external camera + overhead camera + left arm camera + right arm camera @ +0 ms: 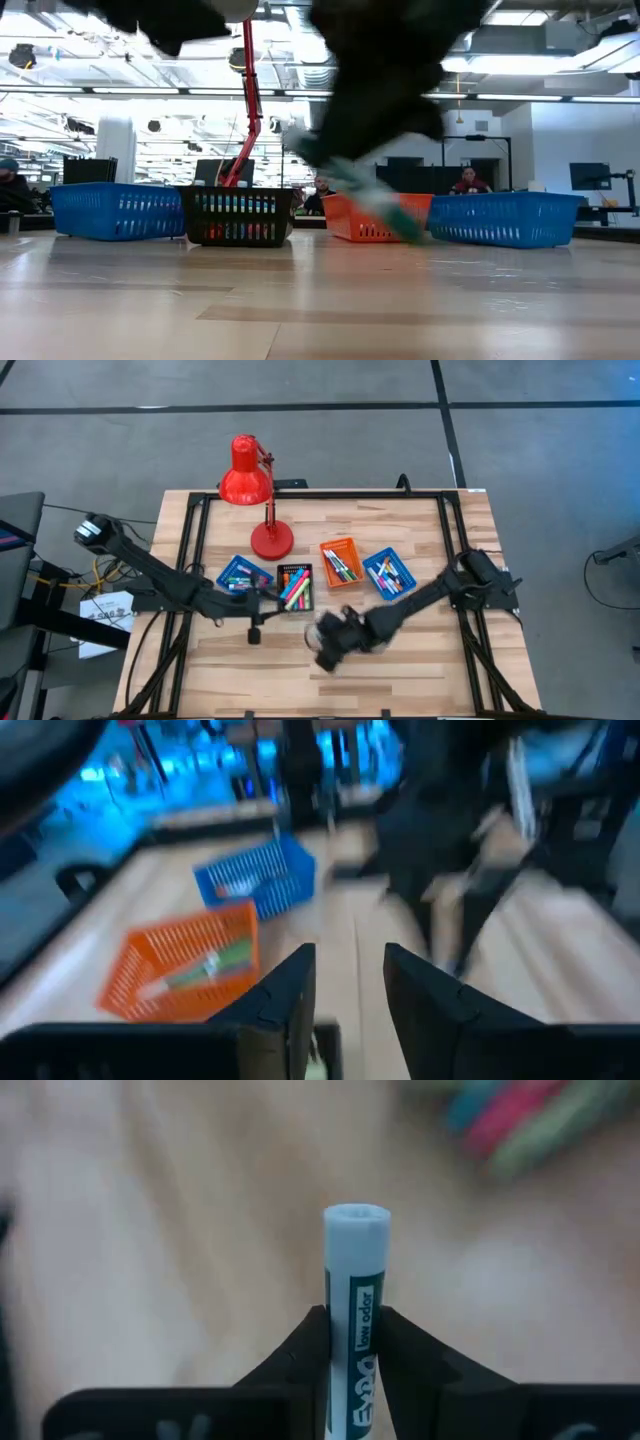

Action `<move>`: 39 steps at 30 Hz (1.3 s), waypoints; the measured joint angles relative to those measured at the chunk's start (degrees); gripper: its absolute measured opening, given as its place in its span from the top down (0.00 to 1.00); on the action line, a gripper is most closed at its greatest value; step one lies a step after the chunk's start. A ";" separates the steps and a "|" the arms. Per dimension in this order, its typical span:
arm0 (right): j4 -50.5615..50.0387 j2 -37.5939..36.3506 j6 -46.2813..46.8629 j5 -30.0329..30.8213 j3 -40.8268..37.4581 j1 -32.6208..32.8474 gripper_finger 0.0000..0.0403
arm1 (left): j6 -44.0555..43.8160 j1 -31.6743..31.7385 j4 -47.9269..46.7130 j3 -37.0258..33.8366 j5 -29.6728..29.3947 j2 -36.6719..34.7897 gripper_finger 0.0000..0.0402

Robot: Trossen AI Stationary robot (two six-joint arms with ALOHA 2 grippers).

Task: Pick & Place Markers
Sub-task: Put the large green marker pen into the left blue basket

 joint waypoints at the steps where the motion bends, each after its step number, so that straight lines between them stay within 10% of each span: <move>1: 1.55 0.00 -2.33 2.04 0.00 -1.42 0.85 | 0.47 0.02 0.02 0.00 -0.12 -1.98 0.71; 8: 17.39 -0.02 -14.25 0.87 0.11 -11.58 0.84 | -1.03 0.00 -0.11 -1.23 0.14 -11.47 0.71; 27: 17.50 -5.51 -24.50 -13.77 0.13 -21.28 0.84 | -11.65 -0.04 0.27 -8.72 0.19 -13.11 0.71; 39: 50.73 3.73 -32.69 -13.30 0.18 -27.13 0.84 | 3.37 -2.58 7.14 -8.72 0.80 -19.30 0.71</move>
